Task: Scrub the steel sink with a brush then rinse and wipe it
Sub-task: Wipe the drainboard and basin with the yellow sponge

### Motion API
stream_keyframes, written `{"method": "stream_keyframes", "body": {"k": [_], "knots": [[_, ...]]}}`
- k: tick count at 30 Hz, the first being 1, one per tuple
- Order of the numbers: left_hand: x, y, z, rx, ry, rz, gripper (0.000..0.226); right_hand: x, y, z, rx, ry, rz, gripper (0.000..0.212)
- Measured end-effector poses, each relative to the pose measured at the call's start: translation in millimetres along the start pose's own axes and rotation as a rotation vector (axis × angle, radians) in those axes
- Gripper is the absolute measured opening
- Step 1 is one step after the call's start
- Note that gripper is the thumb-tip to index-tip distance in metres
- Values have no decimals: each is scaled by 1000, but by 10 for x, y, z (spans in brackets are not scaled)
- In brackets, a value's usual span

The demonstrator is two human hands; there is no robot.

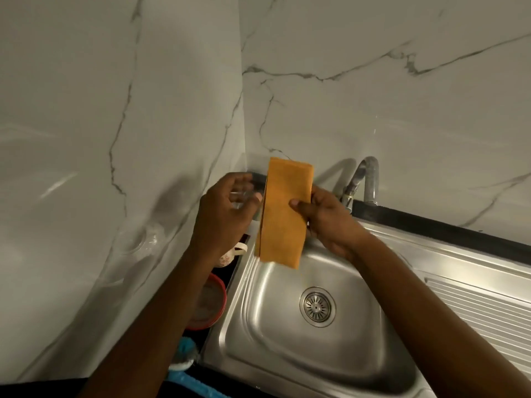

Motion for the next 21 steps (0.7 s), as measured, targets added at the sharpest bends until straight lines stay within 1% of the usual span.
{"method": "stream_keyframes", "body": {"k": [3, 6, 8, 13, 16, 18, 21], "knots": [[137, -41, -91, 36, 1, 57, 40, -56, -475, -52, 3, -32, 85, 41], [196, -5, -226, 63, -8, 63, 37, -140, -910, -17, -12, -23, 169, 38], [214, 53, -315, 80, -17, 52, 36, -223, -1122, 53, -47, 6, 192, 38], [239, 231, -524, 125, 5, 27, 35, -463, -1494, 315, -180, 102, 179, 34], [243, 318, -599, 137, -8, 19, 30, -575, -1616, 511, -313, 138, 174, 41], [244, 359, -634, 138, -7, 7, 26, -612, -1642, 625, -401, 150, 212, 42], [249, 414, -664, 128, -18, -9, 23, -625, -1655, 776, -514, 157, 273, 36]]}}
Point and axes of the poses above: each hand's wrist, its own y-axis away from the middle knuckle, its own x-axis out of the back of the hand, z = x × y, the point moved 4 cm from there along -y, towards the middle knuckle, and after that the axes turned 13 degrees about x, right-handed, at the moved point
